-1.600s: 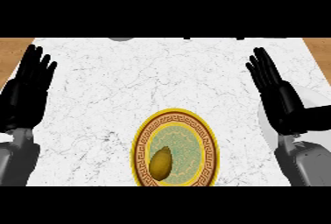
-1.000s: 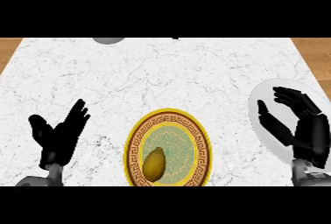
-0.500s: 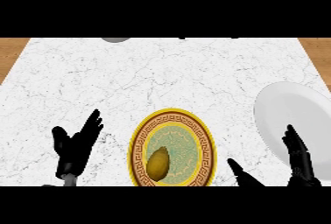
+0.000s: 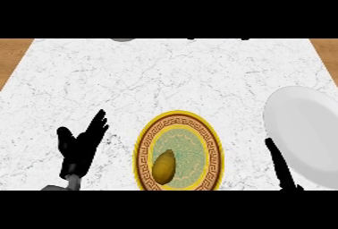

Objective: Pick the lemon from the plate and place it in the plate

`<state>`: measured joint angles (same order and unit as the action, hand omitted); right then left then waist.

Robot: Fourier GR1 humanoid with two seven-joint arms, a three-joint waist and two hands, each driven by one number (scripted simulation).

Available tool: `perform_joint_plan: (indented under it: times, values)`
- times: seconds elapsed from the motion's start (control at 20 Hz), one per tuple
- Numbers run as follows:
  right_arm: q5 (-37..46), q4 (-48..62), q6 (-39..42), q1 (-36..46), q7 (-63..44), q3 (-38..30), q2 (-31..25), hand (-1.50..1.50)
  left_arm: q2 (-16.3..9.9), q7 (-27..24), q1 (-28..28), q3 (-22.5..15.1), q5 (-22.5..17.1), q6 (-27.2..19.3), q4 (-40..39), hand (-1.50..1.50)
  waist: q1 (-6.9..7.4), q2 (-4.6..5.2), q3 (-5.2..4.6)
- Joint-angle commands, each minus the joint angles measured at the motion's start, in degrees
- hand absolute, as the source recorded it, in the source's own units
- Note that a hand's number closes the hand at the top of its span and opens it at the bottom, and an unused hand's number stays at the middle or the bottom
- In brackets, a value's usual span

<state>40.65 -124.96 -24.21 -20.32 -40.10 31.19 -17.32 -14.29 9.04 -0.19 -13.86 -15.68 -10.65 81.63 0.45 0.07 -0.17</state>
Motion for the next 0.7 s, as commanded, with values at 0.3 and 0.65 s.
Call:
perform_joint_plan:
  times: [0.3,0.65]
  values:
    - [13.22,3.36,21.58,19.45,-29.52,7.48,15.34,-1.50,-1.21,0.95,0.83,1.70,-0.71,3.02,-0.72,0.00,0.15,-0.03,0.08]
    - [12.36,15.55,16.07,23.50,-32.75,10.89,17.21,-1.50,2.76,1.57,0.29,0.16,2.15,-0.88,-0.62,0.00,-0.09,0.01,0.14]
